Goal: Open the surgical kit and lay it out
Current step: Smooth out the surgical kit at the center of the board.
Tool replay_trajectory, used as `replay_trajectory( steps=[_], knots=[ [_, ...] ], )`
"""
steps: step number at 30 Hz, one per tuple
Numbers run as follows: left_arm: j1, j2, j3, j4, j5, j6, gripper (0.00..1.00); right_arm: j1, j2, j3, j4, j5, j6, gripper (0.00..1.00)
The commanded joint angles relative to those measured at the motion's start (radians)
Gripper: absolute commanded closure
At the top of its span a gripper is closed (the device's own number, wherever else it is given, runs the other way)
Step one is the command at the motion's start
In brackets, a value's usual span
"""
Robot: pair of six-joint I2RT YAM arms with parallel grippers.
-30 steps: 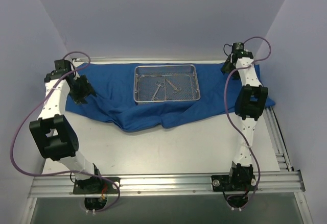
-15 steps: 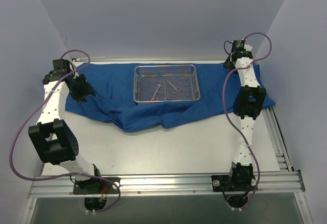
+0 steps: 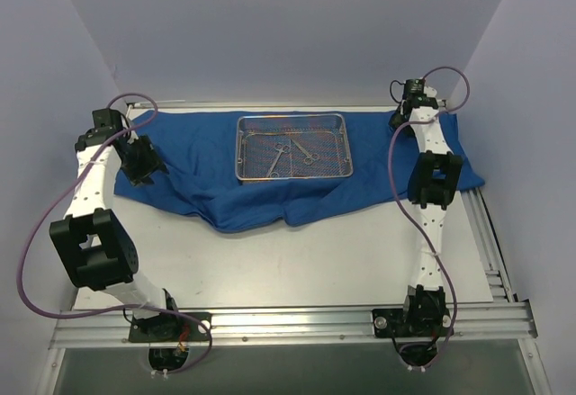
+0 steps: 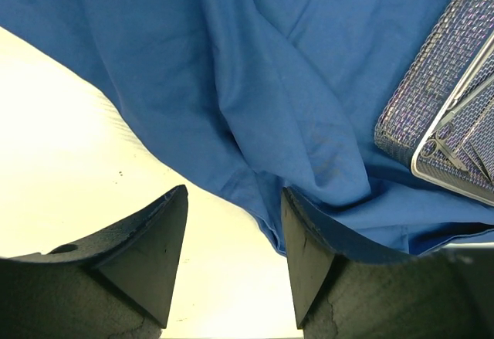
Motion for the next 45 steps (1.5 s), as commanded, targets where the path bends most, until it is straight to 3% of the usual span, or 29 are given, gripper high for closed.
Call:
replay_trajectory(
  steps=[1,6,7,11,13,14,16,19,27,39,45],
  knots=[
    [0.022,0.003,-0.025,0.034,0.036,-0.009,0.40,0.009,0.000,0.032,-0.025,0.025,0.002,0.56],
    [0.048,0.012,-0.039,0.034,0.060,-0.023,0.41,0.005,-0.014,-0.003,-0.001,0.019,-0.004,0.65],
    [0.046,0.012,-0.037,0.033,0.060,-0.020,0.41,0.004,-0.012,0.001,0.001,0.016,-0.002,0.71],
    [0.048,0.012,-0.040,0.022,0.062,-0.014,0.41,-0.001,0.000,0.011,0.008,-0.013,0.001,0.82],
    [0.048,0.015,-0.042,0.018,0.068,-0.014,0.41,-0.004,0.003,0.012,0.007,-0.027,0.004,0.83],
    [0.048,0.020,-0.045,0.012,0.068,-0.014,0.41,-0.007,0.008,0.012,0.007,-0.038,0.004,0.79],
    [0.048,0.017,-0.050,0.010,0.069,-0.019,0.42,-0.008,0.009,0.012,0.008,-0.050,0.001,0.62],
    [0.048,0.006,-0.051,0.016,0.068,-0.019,0.41,-0.008,0.011,0.012,0.019,-0.059,-0.014,0.53],
    [0.048,0.029,-0.036,0.011,0.077,-0.020,0.42,-0.004,0.057,0.043,-0.016,-0.059,-0.014,0.53],
    [0.062,0.041,-0.059,0.015,0.083,-0.048,0.42,-0.008,0.058,0.024,-0.026,-0.032,-0.011,0.75],
    [0.101,0.048,-0.093,0.030,0.135,-0.069,0.39,-0.010,0.028,0.029,0.002,-0.050,-0.014,0.99]
  ],
)
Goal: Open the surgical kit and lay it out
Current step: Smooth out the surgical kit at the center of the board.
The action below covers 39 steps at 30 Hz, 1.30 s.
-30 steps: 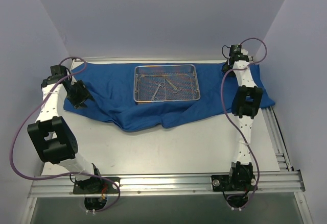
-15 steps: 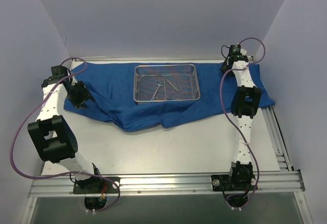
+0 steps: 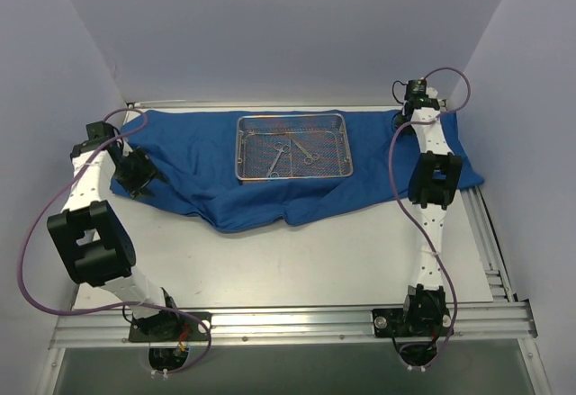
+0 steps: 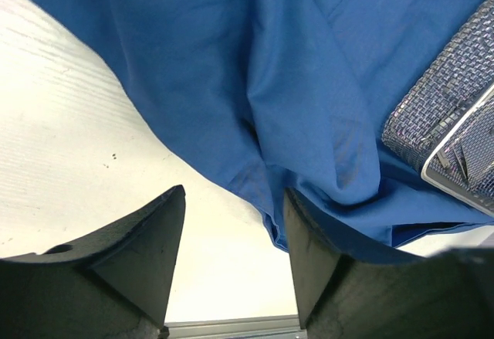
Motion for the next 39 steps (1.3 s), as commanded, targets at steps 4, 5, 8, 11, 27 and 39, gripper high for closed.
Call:
replay_trajectory(
  steps=[4,5,8,11,27,39],
  knots=[
    [0.044,0.007,-0.046,0.039,0.072,-0.034,0.36,-0.002,-0.053,-0.008,-0.010,-0.017,0.017,1.00],
    [0.045,0.018,-0.048,0.035,0.070,-0.040,0.36,-0.002,-0.086,-0.034,-0.003,-0.023,0.020,1.00],
    [0.048,0.058,-0.042,0.005,0.073,-0.071,0.42,-0.003,-0.149,-0.058,0.005,-0.048,0.044,1.00],
    [0.048,0.084,-0.048,-0.004,0.083,-0.115,0.42,-0.006,-0.212,-0.078,-0.021,-0.085,0.089,1.00],
    [0.065,0.127,-0.104,-0.015,0.020,-0.165,0.34,-0.005,-0.468,-0.250,-0.050,-0.261,0.124,1.00],
    [0.067,0.219,-0.134,0.145,0.052,-0.200,0.34,-0.006,-0.544,-0.333,-0.042,-0.286,0.109,1.00]
  ],
)
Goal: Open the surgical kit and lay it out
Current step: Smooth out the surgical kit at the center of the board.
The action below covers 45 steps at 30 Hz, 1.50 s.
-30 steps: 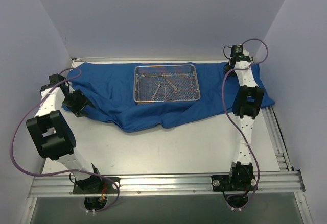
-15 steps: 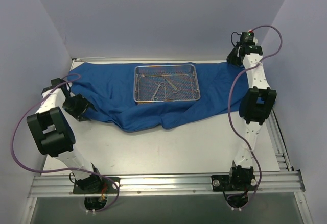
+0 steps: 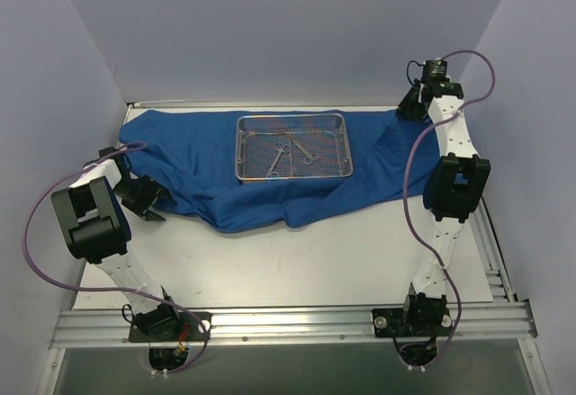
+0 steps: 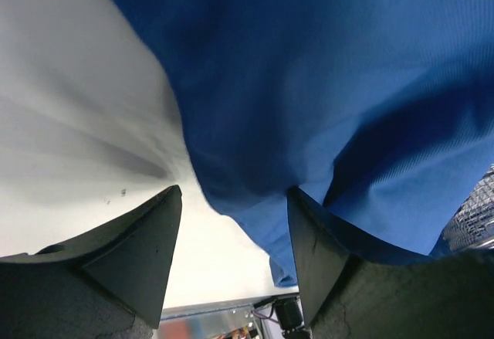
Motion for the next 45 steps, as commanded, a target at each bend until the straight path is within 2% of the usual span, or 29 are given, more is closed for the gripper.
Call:
replay_trajectory(
  steps=[1,6,9,10,13,14,16,19,23,31,37,39,45],
  knots=[
    [0.009,0.015,-0.010,0.113,0.022,-0.018,0.34,-0.001,-0.118,-0.034,-0.006,-0.020,-0.011,1.00],
    [0.009,0.048,-0.001,0.148,0.034,-0.025,0.40,-0.001,-0.146,-0.082,0.000,-0.022,-0.016,1.00],
    [0.010,0.061,0.025,0.153,0.034,-0.016,0.54,0.001,-0.167,-0.119,0.007,-0.023,-0.011,1.00],
    [0.012,0.061,0.037,0.159,0.034,-0.014,0.65,0.001,-0.178,-0.125,0.010,-0.022,-0.010,1.00],
    [0.018,0.061,0.062,0.159,0.034,-0.001,0.78,0.001,-0.196,-0.145,0.005,-0.025,-0.007,1.00],
    [0.018,0.058,0.080,0.155,0.036,0.011,0.88,0.001,-0.203,-0.148,0.000,-0.026,-0.007,1.00],
    [0.016,0.049,0.094,0.127,0.025,0.027,0.98,0.001,-0.213,-0.146,-0.012,-0.017,-0.011,1.00],
    [0.016,-0.003,0.097,0.066,-0.003,0.055,0.98,0.001,-0.227,-0.125,-0.071,0.018,-0.023,1.00],
    [0.016,-0.178,0.039,-0.009,-0.073,0.062,0.98,-0.001,-0.290,-0.152,-0.203,0.079,-0.031,1.00],
    [0.016,-0.522,-0.075,-0.167,-0.125,0.091,0.98,-0.038,-0.537,-0.419,-0.361,0.217,-0.048,1.00],
    [0.001,-0.671,-0.150,-0.237,-0.228,0.107,0.98,-0.080,-0.704,-0.580,-0.484,0.363,-0.062,1.00],
    [0.001,-0.703,-0.202,-0.237,-0.234,0.099,0.98,-0.079,-0.742,-0.628,-0.527,0.411,-0.056,1.00],
    [0.001,-0.775,-0.210,-0.274,-0.199,0.061,0.98,-0.090,-0.891,-0.689,-0.561,0.481,-0.051,1.00]
  ],
)
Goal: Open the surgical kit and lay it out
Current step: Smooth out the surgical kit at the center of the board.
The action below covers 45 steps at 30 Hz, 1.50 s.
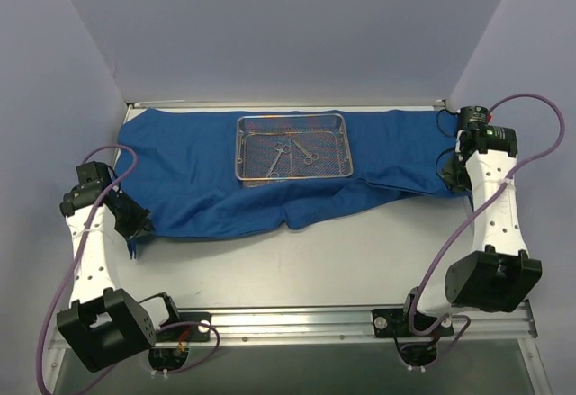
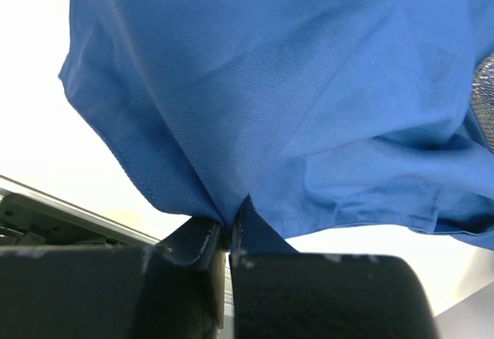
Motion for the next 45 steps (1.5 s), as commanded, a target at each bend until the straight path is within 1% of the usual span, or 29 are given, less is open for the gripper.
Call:
replay_trajectory(
  steps=[1,5,8,11,15,17,18,20,23,26,29,32,33,34,36,37,39,40,41,43,45],
  knots=[
    [-0.004,-0.088,-0.011,-0.010,0.014,-0.015,0.98,-0.008,-0.110,-0.008,-0.085,0.110,-0.006,1.00],
    [-0.012,-0.164,-0.056,0.012,0.054,-0.017,0.98,-0.008,-0.193,-0.008,-0.108,0.169,-0.020,1.00],
    [-0.024,-0.224,-0.070,-0.007,0.037,-0.021,0.98,0.004,-0.270,-0.032,-0.105,0.204,-0.012,1.00],
    [-0.040,-0.268,-0.062,-0.013,-0.015,-0.035,0.98,0.014,-0.334,-0.041,-0.106,0.230,-0.006,1.00],
    [-0.044,-0.270,-0.006,-0.071,-0.098,-0.058,0.98,0.025,-0.424,-0.043,-0.113,0.287,0.010,1.00],
    [-0.053,-0.271,0.022,-0.096,-0.164,-0.075,0.98,0.025,-0.463,-0.057,-0.110,0.302,0.016,1.00],
    [-0.061,-0.273,0.028,-0.102,-0.179,-0.083,0.98,0.025,-0.498,-0.075,-0.108,0.307,0.019,0.97],
    [-0.064,-0.270,0.034,-0.106,-0.188,-0.086,0.98,0.027,-0.527,-0.090,-0.103,0.296,0.020,0.93],
    [-0.066,-0.271,0.034,-0.111,-0.184,-0.089,0.97,0.030,-0.544,-0.080,-0.119,0.310,0.030,0.93],
    [-0.066,-0.264,0.038,-0.123,-0.182,-0.081,0.97,0.056,-0.557,-0.045,-0.155,0.360,0.057,0.96],
    [-0.073,-0.254,0.068,-0.152,-0.210,-0.066,0.97,0.057,-0.597,-0.005,-0.160,0.379,0.034,0.99],
    [-0.089,-0.250,0.094,-0.159,-0.254,-0.044,0.97,0.059,-0.646,0.005,-0.163,0.381,0.020,0.97],
    [-0.090,-0.247,0.100,-0.162,-0.279,-0.043,0.96,0.057,-0.670,0.008,-0.162,0.368,0.008,0.95],
    [-0.092,-0.242,0.116,-0.162,-0.288,-0.031,0.85,0.057,-0.678,0.009,-0.162,0.364,0.005,0.88],
    [-0.096,-0.233,0.136,-0.169,-0.317,-0.024,0.77,0.057,-0.686,0.006,-0.162,0.359,0.005,0.80],
    [-0.098,-0.230,0.157,-0.174,-0.338,-0.020,0.71,0.059,-0.686,0.006,-0.163,0.355,0.003,0.65],
    [-0.107,-0.227,0.172,-0.179,-0.339,-0.011,0.64,0.061,-0.663,0.012,-0.162,0.344,-0.004,0.55],
    [-0.107,-0.225,0.179,-0.182,-0.333,0.002,0.59,0.064,-0.649,0.023,-0.160,0.330,-0.015,0.51],
    [-0.110,-0.225,0.177,-0.179,-0.331,0.006,0.58,0.064,-0.629,0.034,-0.160,0.318,-0.020,0.50],
    [-0.121,-0.234,0.162,-0.174,-0.331,0.012,0.58,0.064,-0.560,0.083,-0.160,0.292,-0.041,0.47],
    [-0.116,-0.224,0.148,-0.156,-0.290,0.025,0.58,0.065,-0.470,0.153,-0.156,0.275,-0.050,0.47]
  ],
)
